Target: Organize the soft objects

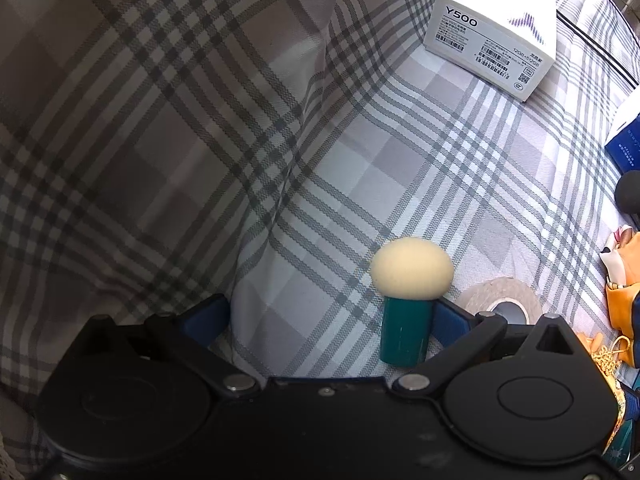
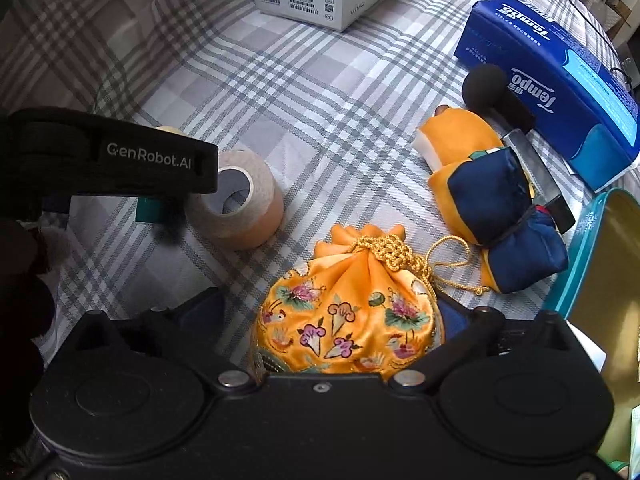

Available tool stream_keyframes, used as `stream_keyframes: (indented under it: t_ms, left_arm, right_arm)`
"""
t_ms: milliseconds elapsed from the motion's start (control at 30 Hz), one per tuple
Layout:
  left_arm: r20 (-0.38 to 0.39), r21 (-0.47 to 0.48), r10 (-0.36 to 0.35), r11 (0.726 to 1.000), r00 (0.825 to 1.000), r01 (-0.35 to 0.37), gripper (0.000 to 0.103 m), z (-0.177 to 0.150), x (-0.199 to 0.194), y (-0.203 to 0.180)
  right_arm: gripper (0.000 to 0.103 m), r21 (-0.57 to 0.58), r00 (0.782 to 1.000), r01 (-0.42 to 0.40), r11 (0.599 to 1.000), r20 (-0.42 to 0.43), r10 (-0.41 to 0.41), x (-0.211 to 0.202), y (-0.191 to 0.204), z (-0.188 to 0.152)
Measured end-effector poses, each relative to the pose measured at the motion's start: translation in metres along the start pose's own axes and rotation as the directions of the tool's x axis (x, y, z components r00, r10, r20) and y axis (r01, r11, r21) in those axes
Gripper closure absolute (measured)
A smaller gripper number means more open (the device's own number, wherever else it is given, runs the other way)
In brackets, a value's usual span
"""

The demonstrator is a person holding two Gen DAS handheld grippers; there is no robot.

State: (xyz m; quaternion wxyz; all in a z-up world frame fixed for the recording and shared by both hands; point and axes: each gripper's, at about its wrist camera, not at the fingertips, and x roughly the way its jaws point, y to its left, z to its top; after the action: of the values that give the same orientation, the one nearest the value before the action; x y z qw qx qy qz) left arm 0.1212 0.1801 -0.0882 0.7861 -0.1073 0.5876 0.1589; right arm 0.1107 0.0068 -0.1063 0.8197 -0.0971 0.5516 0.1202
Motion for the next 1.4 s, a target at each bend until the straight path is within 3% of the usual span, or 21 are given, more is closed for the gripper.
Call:
stream_keyframes:
  t_ms: [267, 500, 800, 967, 1133, 1233, 1400]
  left_arm:
    - [0.032, 0.000, -0.057, 0.998, 0.998, 0.057, 0.005, -0.001, -0.008, 0.004]
    - [0.051, 0.029, -0.094, 0.995, 0.994, 0.093, 0.014, 0.001, -0.016, 0.003]
    - [0.060, 0.032, -0.161, 0.987, 0.985, 0.159, 0.033, 0.012, -0.021, 0.005]
    - [0.077, 0.052, -0.142, 0.989, 0.987, 0.138, 0.045, 0.013, -0.028, -0.001]
    - [0.160, 0.112, -0.090, 0.991, 0.983, 0.073, 0.040, 0.000, -0.045, -0.011]
    - [0.157, 0.124, -0.136, 0.985, 0.978, 0.117, 0.035, -0.001, -0.047, -0.013]
    - [0.104, 0.099, -0.174, 0.981, 0.979, 0.164, 0.015, 0.008, -0.031, -0.011]
  right_arm:
    - [0.004, -0.039, 1.000, -0.025, 0.999, -0.010, 0.025, -0.007, -0.004, -0.004]
    - [0.031, -0.008, 0.999, -0.028, 1.000, 0.014, 0.029, -0.018, -0.011, -0.003]
    - [0.036, 0.011, 0.999, -0.039, 0.999, 0.021, 0.038, -0.027, -0.013, -0.009]
    - [0.037, 0.044, 0.998, -0.046, 0.998, 0.035, 0.045, -0.038, -0.017, -0.012]
    - [0.037, 0.062, 0.998, -0.047, 0.997, 0.052, 0.043, -0.047, -0.021, -0.015]
    - [0.037, 0.068, 0.998, -0.044, 0.997, 0.055, 0.041, -0.049, -0.023, -0.017]
    - [0.037, 0.065, 0.998, -0.044, 0.997, 0.049, 0.041, -0.047, -0.023, -0.019]
